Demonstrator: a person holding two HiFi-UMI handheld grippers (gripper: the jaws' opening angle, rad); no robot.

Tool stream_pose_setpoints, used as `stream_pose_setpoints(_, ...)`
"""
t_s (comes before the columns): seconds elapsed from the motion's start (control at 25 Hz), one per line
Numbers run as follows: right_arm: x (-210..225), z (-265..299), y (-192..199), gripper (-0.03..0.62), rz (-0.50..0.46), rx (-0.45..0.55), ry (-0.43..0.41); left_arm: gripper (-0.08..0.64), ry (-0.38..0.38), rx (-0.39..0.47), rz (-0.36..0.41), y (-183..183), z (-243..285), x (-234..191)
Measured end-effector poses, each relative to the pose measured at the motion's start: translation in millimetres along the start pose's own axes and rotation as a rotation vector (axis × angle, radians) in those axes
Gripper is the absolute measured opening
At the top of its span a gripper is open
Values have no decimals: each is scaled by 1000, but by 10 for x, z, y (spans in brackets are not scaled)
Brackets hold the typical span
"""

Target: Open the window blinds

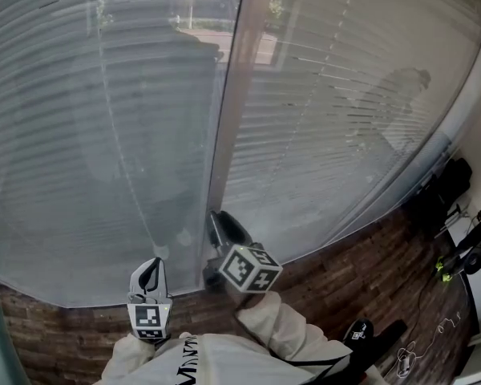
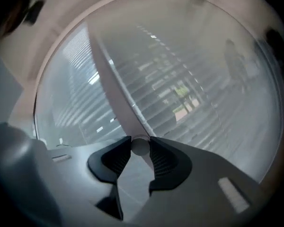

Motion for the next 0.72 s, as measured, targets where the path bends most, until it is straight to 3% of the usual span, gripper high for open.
stream_pose_setpoints(0.12,119,2,40,127,525,38,-48,0,3,0,1,8,13,8)
stream_pose_setpoints(0.2,173,5,77,126,813,50,-73,0,8,3,4,-1,18,24)
stream_pose_setpoints(0.24,192,7,93,125,904,51,-81,0,10,3,5,0,20,31)
stream_pose_setpoints(0.32,215,21,110,124,972,56,-98,0,13,1,6,0,24,45)
stream_pose_setpoints(0.4,216,37,85,121,910,63,-122,0,15,0,6,-4,21,55)
stream_pose_setpoints(0.48,191,28,13,123,745,64,-130,0,14,-2,6,-2,11,59)
stream_pose_setpoints(0.6,177,-17,-107,147,441,36,-131,0,13,-2,5,8,-4,62)
stream_pose_setpoints(0.72,117,-90,-224,147,40,-1,-124,0,15,-6,8,11,-24,74)
Point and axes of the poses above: the fingertips, and each gripper's own axes: z forward along the fingers, x to its right, y out of its underside, the point moved 4 cm from there along -z, backward along the fingers, and after that the axes turned 2 degrees about x, right-handed, at the moved point
